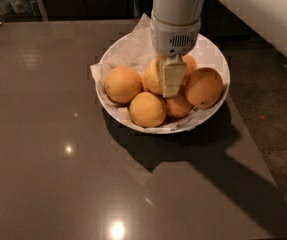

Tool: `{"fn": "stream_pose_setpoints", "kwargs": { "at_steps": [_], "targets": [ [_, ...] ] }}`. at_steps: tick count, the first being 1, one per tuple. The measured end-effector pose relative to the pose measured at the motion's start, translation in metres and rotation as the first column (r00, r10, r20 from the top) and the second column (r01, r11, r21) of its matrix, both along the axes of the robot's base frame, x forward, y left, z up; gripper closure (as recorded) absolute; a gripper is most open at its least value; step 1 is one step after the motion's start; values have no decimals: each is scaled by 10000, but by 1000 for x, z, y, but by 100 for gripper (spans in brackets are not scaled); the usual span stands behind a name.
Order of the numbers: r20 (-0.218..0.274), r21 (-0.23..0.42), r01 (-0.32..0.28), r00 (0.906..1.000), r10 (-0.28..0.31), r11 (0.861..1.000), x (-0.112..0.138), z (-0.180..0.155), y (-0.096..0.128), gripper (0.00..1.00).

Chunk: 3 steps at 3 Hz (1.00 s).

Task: Pick orange from white bowl

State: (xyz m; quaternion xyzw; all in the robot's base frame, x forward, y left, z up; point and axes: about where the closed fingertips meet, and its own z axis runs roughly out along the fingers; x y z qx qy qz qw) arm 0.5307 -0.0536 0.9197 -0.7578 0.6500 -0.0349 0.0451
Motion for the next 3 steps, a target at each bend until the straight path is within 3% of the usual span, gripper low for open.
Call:
{"fn": "stream_pose_setpoints", "kwargs": {
  "at_steps": [1,2,3],
  "targets": [
    [248,200,-20,9997,15,9998,5,2,4,84],
    [830,891,-269,9964,195,9957,-8,29,5,100],
    [1349,1499,-735,9894,532,9860,-31,60,6,100]
  ]
}}
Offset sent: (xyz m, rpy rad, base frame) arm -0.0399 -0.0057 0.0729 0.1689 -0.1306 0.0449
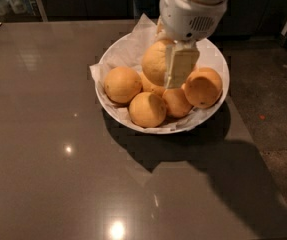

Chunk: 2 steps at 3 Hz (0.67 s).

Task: Pick orange from white bowl

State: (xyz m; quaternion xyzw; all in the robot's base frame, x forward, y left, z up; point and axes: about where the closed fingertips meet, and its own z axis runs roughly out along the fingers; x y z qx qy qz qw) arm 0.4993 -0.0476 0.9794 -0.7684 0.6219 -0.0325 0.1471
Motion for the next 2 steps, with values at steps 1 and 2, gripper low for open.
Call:
{"fn": "stream_pose_setpoints", "kwargs": {
  "at_steps": [1,2],
  "targets": [
    [507,686,-427,9979,392,9967,-26,20,-6,100],
    [461,757,-453,9981,419,9961,-29,21,-5,100]
  ]
}}
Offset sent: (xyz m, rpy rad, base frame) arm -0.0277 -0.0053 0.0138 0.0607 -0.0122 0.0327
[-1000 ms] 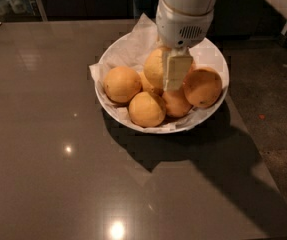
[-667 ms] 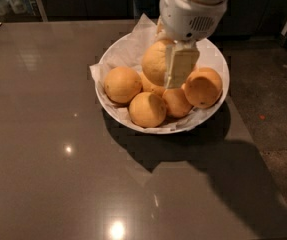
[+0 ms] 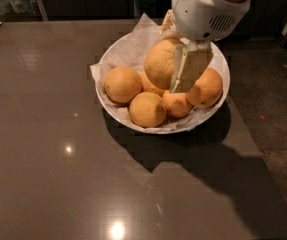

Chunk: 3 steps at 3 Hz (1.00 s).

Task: Pick orange from white bowl

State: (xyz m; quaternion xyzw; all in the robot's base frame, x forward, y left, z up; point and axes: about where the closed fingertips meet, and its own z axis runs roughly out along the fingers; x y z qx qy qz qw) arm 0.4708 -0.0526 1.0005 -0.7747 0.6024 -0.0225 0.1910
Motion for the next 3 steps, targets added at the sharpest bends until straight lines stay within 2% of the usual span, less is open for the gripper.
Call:
{"fn": "stream_pose_setpoints", "kwargs": {
  "at_steps": [1,2,3],
  "targets": [
    [-4,-2,2,10000,-2,10000,0,0,0,100],
    [1,579,-78,10000,78,9983,-30,4,7,100],
    [-90,1353,-239,9996,254,9905,-68,12,23,100]
  ]
}}
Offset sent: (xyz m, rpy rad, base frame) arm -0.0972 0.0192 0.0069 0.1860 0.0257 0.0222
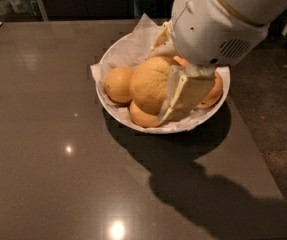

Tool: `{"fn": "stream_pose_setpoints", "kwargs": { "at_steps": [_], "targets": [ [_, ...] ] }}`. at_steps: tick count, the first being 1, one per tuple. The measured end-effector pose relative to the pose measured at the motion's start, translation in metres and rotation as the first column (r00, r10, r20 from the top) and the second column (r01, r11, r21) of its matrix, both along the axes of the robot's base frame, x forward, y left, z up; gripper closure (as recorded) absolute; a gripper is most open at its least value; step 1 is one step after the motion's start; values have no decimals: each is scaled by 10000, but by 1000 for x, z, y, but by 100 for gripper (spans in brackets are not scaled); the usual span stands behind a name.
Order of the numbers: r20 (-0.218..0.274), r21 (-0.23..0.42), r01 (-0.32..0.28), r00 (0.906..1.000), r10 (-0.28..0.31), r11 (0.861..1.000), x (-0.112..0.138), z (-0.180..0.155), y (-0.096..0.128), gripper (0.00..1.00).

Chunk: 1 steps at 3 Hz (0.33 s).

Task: Pick orange from white bowl

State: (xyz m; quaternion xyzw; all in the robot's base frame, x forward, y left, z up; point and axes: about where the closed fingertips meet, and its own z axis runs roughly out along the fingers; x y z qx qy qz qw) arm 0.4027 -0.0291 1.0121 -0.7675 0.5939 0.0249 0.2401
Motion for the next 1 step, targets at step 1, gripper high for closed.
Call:
{"fn": "stream_pose_setpoints", "kwargs": {
  "at_steps": [1],
  "targets": [
    [-96,454,-216,9997,220,9987,-26,5,15,100]
  ]
}}
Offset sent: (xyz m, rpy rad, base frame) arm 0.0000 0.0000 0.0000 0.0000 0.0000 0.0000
